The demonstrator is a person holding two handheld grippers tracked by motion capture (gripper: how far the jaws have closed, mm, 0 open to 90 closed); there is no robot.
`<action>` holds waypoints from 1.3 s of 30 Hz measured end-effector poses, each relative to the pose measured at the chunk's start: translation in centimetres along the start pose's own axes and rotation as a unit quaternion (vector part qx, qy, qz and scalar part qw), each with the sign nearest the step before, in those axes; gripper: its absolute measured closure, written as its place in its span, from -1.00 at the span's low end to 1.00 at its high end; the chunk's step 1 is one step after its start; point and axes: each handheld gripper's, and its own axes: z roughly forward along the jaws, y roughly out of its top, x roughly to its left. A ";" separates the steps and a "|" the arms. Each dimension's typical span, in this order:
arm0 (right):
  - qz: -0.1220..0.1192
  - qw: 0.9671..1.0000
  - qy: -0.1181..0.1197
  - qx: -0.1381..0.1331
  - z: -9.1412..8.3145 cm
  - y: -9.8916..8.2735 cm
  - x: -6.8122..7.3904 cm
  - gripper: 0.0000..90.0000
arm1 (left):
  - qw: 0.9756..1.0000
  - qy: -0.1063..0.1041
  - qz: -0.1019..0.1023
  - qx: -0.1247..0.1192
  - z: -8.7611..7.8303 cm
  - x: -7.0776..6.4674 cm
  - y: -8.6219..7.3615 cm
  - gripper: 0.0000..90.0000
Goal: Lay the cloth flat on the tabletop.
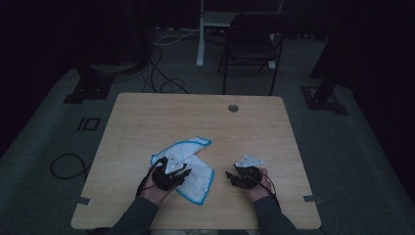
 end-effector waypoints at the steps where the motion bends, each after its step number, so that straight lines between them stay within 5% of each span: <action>1: -0.001 1.000 0.002 -0.002 0.0 0.1 0.2 0.14 | 1.000 0.001 0.001 0.001 0.3 0.3 0.3 0.59; 14: -0.015 0.998 0.057 -0.030 0.3 1.7 2.5 0.53 | 0.999 0.026 0.025 0.026 5.1 2.9 3.8 0.48; 25: 0.009 0.995 0.096 -0.036 1.3 2.9 3.1 0.21 | 0.997 0.031 0.035 0.055 9.4 3.7 6.1 0.38; 35: 0.009 0.993 0.116 -0.016 3.1 3.6 3.3 0.12 | 0.992 0.040 0.046 0.111 13.1 3.7 6.8 0.29; 39: 0.001 0.993 0.120 0.001 3.4 3.8 3.3 0.47 | 0.989 0.047 0.047 0.131 13.6 3.7 6.6 0.37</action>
